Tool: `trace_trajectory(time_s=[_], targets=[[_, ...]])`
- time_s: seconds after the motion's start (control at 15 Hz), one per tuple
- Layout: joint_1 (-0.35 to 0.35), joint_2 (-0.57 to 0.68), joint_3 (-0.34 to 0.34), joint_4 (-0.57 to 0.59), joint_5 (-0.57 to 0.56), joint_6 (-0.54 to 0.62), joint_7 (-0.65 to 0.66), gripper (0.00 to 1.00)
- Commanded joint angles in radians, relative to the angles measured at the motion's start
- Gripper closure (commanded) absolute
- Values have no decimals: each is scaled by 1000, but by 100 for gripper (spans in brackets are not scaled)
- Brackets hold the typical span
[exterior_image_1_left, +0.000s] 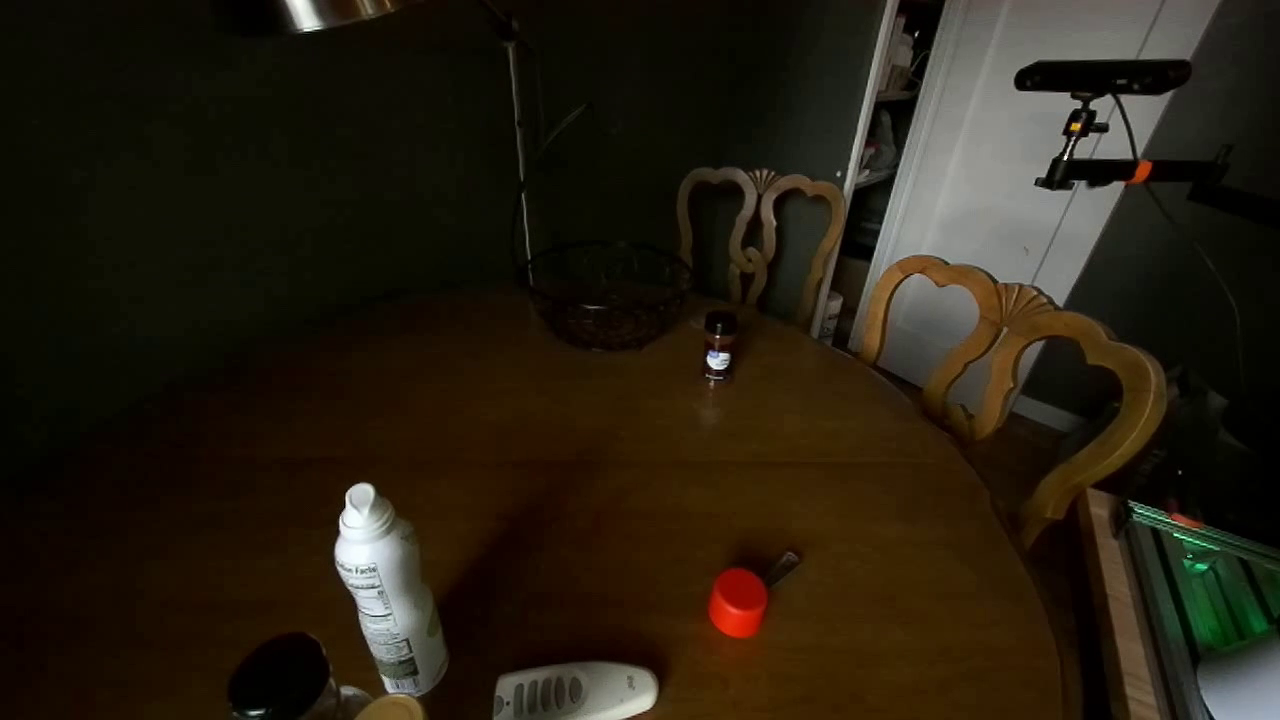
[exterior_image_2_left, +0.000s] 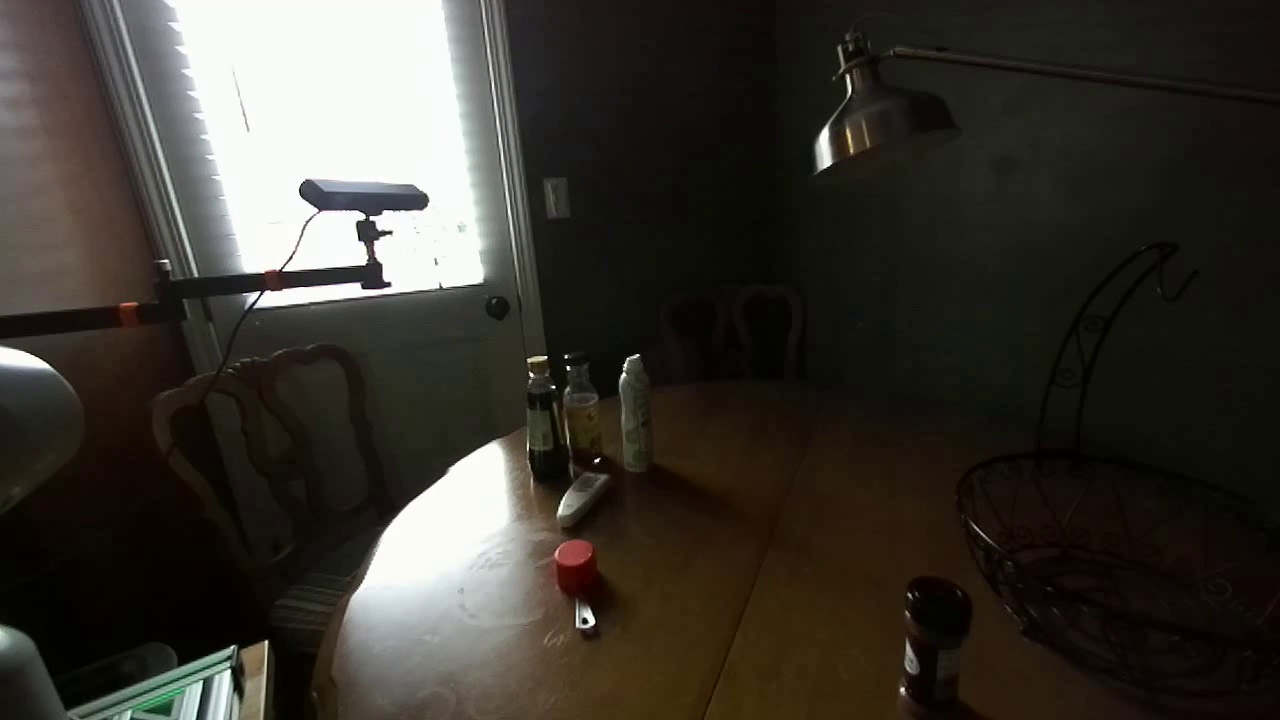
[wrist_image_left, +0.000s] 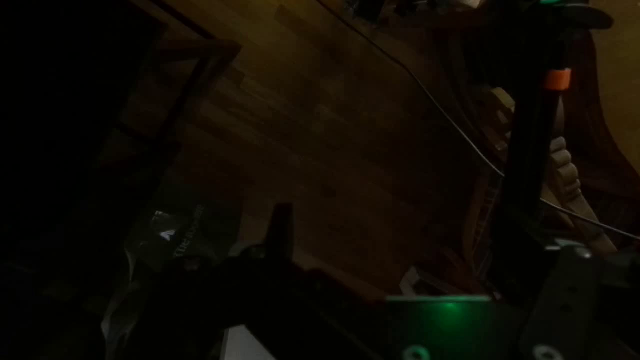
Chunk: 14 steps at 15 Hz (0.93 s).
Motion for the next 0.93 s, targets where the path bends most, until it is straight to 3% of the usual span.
trace_trajectory(time_s=[0.0, 0.87], targets=[[14, -8, -8, 3, -8, -4, 6, 0], [26, -8, -8, 4, 0, -4, -2, 0]])
